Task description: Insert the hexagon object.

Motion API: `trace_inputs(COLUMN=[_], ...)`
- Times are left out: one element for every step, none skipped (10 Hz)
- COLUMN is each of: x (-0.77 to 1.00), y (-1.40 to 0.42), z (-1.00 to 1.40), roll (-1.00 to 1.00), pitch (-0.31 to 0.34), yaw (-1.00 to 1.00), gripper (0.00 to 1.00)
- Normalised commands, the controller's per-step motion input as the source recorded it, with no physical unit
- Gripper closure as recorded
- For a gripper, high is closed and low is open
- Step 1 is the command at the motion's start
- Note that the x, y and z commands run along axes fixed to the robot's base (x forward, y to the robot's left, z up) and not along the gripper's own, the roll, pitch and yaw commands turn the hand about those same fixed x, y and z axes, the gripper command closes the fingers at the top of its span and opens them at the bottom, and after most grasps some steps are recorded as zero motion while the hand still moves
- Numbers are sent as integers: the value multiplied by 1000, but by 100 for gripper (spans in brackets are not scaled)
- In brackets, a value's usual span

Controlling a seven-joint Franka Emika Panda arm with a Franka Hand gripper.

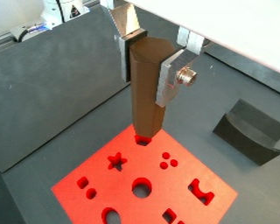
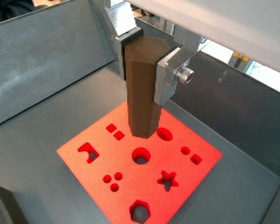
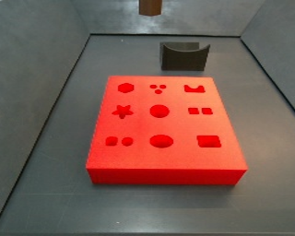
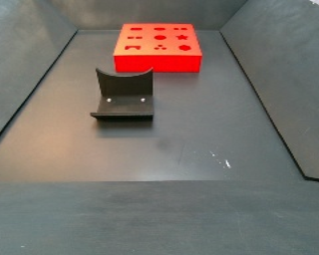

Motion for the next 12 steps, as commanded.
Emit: trace_inputs(x=[0, -71, -177, -309, -386, -491, -363, -100, -9, 0, 0, 114], y=[-3, 0, 151, 463, 477, 489, 426, 206, 106, 0, 0, -120], z=[-257, -411, -571, -543, -597, -663, -757, -666, -560, -257, -63, -486], roll=[61, 109, 140, 0, 0, -17, -106, -101, -73, 0, -1, 76], pitch=[-146, -167, -219, -301, -284, -271, -204, -134, -179, -103, 0, 210], yaw=[0, 0, 0, -83, -57, -31, 0, 0, 0, 0, 0, 0], gripper=[100, 100, 100, 100, 100, 100, 100, 100, 100, 100, 100, 100])
